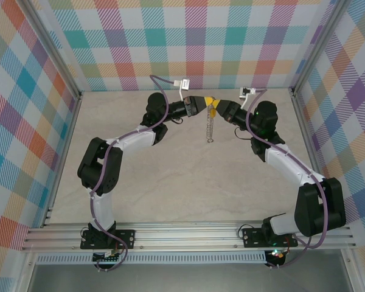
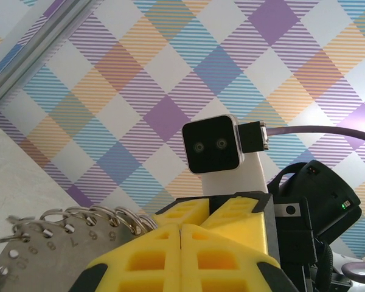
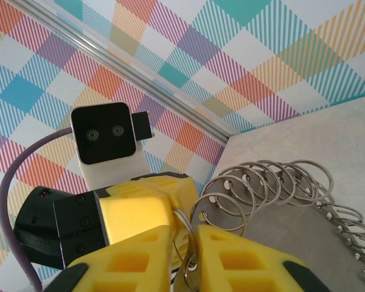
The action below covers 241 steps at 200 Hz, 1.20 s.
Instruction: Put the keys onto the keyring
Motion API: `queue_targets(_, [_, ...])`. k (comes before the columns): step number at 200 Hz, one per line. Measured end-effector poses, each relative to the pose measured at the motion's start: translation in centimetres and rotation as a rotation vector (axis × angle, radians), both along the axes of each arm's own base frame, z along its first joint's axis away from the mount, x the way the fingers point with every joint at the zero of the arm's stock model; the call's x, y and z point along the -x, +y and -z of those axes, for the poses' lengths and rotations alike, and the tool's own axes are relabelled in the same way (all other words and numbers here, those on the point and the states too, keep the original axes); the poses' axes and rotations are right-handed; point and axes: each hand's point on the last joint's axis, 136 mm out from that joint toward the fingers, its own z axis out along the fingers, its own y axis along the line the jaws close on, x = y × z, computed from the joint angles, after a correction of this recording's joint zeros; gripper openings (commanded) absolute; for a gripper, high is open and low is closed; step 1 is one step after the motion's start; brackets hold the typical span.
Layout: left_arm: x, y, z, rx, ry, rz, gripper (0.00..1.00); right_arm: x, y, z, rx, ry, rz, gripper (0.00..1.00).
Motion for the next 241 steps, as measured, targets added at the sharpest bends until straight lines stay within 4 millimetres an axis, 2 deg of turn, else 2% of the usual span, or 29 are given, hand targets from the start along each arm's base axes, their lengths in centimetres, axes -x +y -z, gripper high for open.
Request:
queue_targets(29, [-0.1,0.1,-0.2,0.008,-0.008,-0.009,0.00,-0.1,0.0,-0.2,0.001,-0.003,-0.001,0.00])
queue_targets(60, [-0.2,0.1,-0.4,0.011,-0.012,-0.013,0.00,-0.2,0.1,-0.4,0.011,-0.001,-0.008,0.00])
queue_targets(103, [-0.3,0.2,-0.7,-0.011,-0.038,-0.021,0.35,0.1,0.0,-1.2,0.074,-0.010,-0.071,0.00])
queue_targets(122, [-0.5,0.9,-0.7,-0.042,-0.048,-0.041,0.43,0.2,-0.3,-1.7,0.100,-0.021,-0.128,0.00])
queue_targets(153, [-0.5,2.7,-1.5,-0.095,-0.087,-0.079,0.49,0.5,-0.4,-2.4,0.138,-0.045,-0.235,0.00])
queue_targets(175, [-0.5,3.8,-2.1,-0.122,-0.126,-0.099,0.50,0.8,-0.2,-2.2,0.162,-0.053,-0.303,0.00])
queue_targets(200, [-0.2,3.9,-1.7,-0.154,-0.143,-0.086,0.50,1.2,0.5,-1.3,0.176,-0.041,-0.396,0.00])
queue_targets(230, [0.5,3.7,-0.3,-0.199,-0.125,-0.036,0.30,1.2,0.9,0.3,0.187,-0.007,-0.471,0.00])
queue_targets(241, [0.7,3.6,-0.2,-0.206,-0.130,-0.020,0.28,1.3,1.0,1.0,0.188,0.009,-0.493,0.00])
